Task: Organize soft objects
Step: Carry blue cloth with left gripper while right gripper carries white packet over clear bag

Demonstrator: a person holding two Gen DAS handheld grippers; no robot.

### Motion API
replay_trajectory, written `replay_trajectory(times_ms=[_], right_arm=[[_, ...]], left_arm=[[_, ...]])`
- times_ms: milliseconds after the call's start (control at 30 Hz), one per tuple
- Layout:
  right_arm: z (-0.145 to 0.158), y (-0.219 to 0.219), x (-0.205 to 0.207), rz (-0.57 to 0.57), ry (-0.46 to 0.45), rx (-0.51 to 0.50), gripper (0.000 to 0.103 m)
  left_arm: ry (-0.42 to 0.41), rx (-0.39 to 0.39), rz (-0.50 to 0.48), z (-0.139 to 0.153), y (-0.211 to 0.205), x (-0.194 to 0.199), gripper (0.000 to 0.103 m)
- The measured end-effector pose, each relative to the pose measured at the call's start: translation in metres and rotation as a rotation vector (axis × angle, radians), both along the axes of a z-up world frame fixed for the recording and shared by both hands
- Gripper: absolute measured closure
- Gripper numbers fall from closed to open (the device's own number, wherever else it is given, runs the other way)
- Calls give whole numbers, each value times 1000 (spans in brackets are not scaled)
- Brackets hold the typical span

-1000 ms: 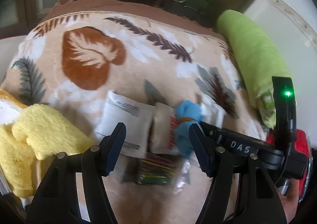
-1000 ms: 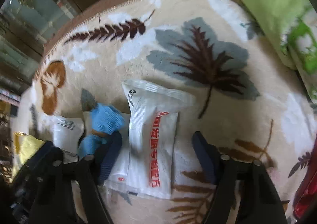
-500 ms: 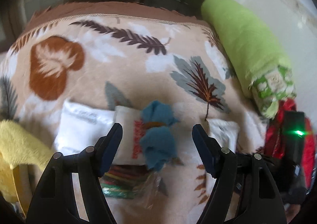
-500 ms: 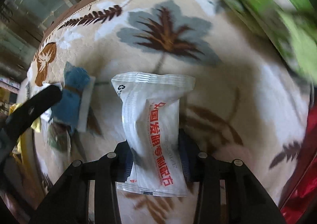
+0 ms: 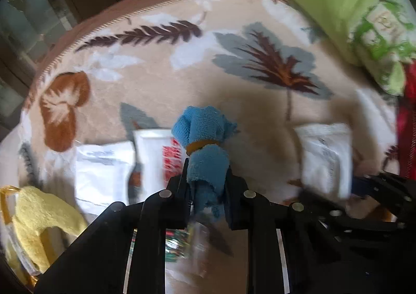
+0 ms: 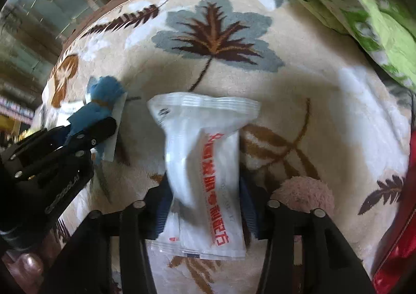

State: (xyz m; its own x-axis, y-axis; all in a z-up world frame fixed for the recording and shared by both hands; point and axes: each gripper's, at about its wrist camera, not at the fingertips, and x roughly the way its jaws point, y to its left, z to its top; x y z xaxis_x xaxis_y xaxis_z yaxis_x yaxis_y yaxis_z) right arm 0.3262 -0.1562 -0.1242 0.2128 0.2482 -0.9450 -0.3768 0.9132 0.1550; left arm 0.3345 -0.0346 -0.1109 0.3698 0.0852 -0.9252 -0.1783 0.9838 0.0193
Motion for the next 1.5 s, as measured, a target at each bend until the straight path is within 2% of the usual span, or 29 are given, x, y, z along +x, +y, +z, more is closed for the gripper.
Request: replay_trajectory(times_ms=[33, 100, 167, 233, 267, 367, 500, 633, 733, 833, 1067, 1267, 1500], right_arm=[[-1, 3, -1, 10, -6, -24, 52], [1, 11, -4, 28, -23, -86, 52], [3, 13, -8, 24, -42, -107, 53], [5, 9, -10, 1, -64, -88, 58], [7, 7, -13, -5, -75, -74, 60], [11, 0, -25, -8, -93, -31, 62], [13, -19, -41, -39, -57, 78, 62], [19, -15, -64, -51, -26, 206, 62], [28, 1, -81, -26, -24, 256, 62], [41, 37, -94, 21, -22, 298, 62], [66, 120, -126, 134, -27, 342, 62], [62, 192, -141, 195, -7, 356, 62], [46, 249, -142, 182, 43, 347, 62]], left_arm=[[31, -26, -17, -7, -1, 0, 84], [26, -63, -22, -8, 3, -4, 84], [33, -148, -15, -7, 13, -8, 85], [30, -209, -29, -7, 21, -14, 86], [29, -266, -16, -8, 30, -18, 87], [17, -383, 17, -9, 50, -30, 87], [-11, -480, 46, 3, 58, -53, 87], [-56, -473, 59, 24, 67, -84, 87], [-87, -462, 79, 43, 79, -112, 87], [-117, -416, 92, 61, 99, -147, 87], [-200, -327, 233, 91, 177, -235, 87], [-214, -249, 304, 90, 208, -280, 87], [-193, -231, 332, 72, 229, -298, 87]])
